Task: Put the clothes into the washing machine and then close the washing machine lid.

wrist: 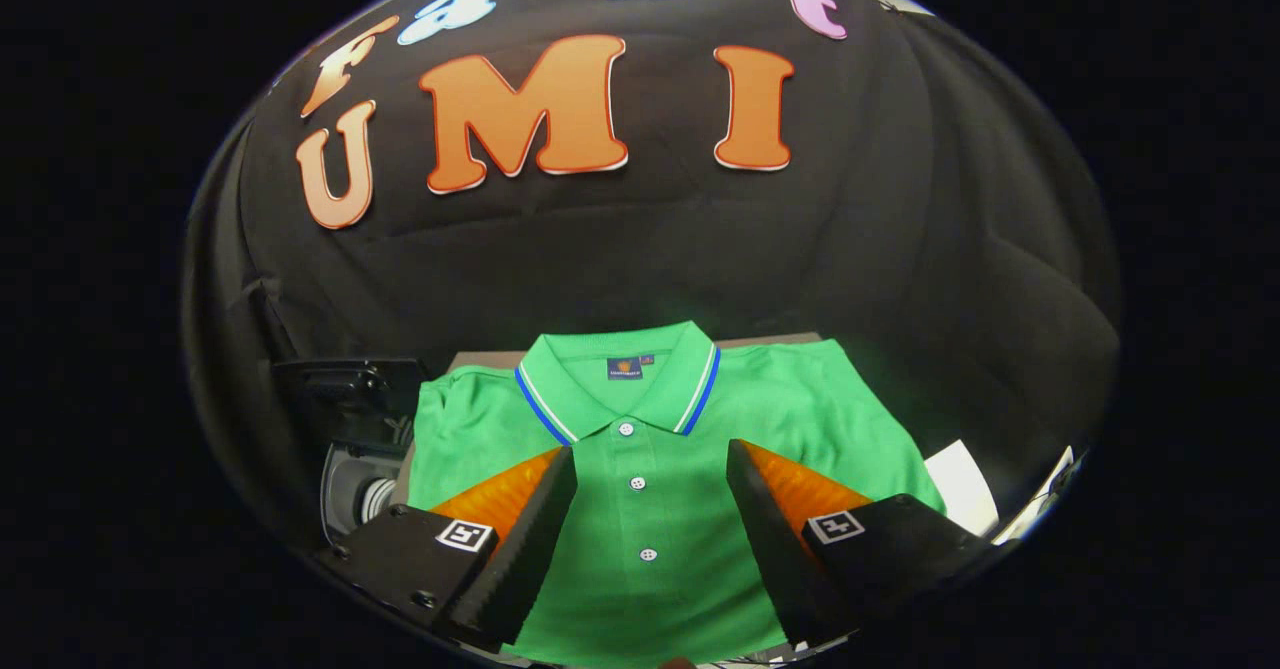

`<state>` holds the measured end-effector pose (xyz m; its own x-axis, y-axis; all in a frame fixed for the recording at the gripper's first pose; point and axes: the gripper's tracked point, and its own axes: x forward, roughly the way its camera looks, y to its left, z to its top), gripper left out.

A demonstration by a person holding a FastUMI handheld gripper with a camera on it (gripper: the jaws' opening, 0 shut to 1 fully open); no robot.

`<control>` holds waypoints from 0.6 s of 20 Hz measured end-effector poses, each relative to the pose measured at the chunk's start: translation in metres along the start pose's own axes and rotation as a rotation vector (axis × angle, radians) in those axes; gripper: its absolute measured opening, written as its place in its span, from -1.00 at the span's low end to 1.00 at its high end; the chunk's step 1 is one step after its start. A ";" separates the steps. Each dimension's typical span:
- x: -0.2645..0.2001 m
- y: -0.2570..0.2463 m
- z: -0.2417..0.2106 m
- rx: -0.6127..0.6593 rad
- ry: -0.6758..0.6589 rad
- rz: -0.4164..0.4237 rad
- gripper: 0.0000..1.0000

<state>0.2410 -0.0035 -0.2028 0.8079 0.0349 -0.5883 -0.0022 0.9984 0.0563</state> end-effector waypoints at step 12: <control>0.026 -0.006 -0.026 0.005 0.344 -0.008 1.00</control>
<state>0.2468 -0.0070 -0.2399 0.5614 0.0407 -0.8265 0.0069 0.9985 0.0539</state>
